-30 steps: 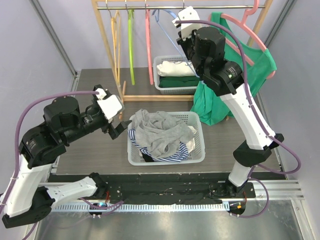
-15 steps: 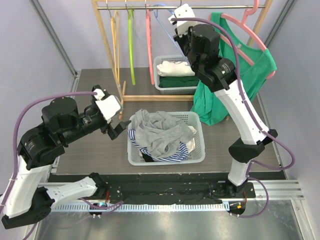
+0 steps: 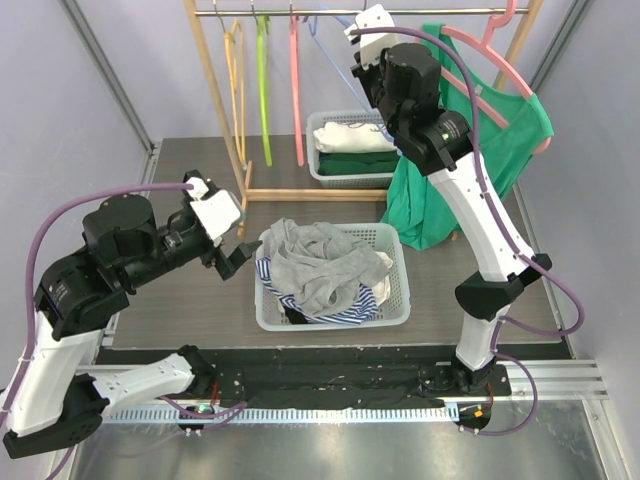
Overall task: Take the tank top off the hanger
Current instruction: Place the hanger at the clothesline.
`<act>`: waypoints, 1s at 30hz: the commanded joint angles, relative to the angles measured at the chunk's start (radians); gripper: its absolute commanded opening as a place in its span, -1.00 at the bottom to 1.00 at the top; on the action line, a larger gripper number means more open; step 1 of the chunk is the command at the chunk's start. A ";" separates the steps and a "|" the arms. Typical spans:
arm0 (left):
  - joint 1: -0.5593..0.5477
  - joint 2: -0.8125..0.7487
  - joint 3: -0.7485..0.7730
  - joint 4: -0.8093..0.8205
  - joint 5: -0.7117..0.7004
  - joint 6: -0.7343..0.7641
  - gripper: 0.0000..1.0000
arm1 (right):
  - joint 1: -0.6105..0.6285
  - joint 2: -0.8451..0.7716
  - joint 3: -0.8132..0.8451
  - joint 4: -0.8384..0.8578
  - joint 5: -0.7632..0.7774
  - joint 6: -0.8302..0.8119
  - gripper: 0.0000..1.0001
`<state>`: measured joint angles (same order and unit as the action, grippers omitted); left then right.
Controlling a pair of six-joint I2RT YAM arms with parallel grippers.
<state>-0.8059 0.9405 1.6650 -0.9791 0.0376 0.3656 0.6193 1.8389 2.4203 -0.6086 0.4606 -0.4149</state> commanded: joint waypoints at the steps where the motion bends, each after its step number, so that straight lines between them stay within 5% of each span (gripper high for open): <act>1: 0.008 0.006 0.019 0.037 0.011 -0.022 0.99 | -0.006 0.008 0.016 0.056 -0.030 0.047 -0.98; 15: 0.030 0.006 0.029 0.045 0.045 -0.040 0.99 | 0.048 0.014 -0.053 0.047 -0.115 0.099 -0.92; 16: 0.028 0.007 0.030 0.046 0.045 -0.039 0.99 | 0.056 0.016 -0.053 0.038 -0.114 0.096 -0.77; 17: 0.031 0.007 0.032 0.045 0.045 -0.040 0.99 | 0.065 0.019 -0.055 0.033 -0.115 0.097 -0.28; 20: 0.036 0.006 0.035 0.045 0.045 -0.040 1.00 | 0.073 0.002 -0.075 0.021 -0.119 0.122 0.11; 26: 0.039 0.009 0.029 0.046 0.051 -0.039 0.99 | 0.072 -0.128 -0.150 0.041 -0.097 0.145 0.62; 30: 0.040 0.011 0.021 0.049 0.054 -0.044 0.99 | 0.065 -0.249 -0.182 0.044 -0.036 0.128 0.78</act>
<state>-0.7712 0.9501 1.6688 -0.9771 0.0731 0.3393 0.6926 1.7866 2.2356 -0.6186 0.3618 -0.2886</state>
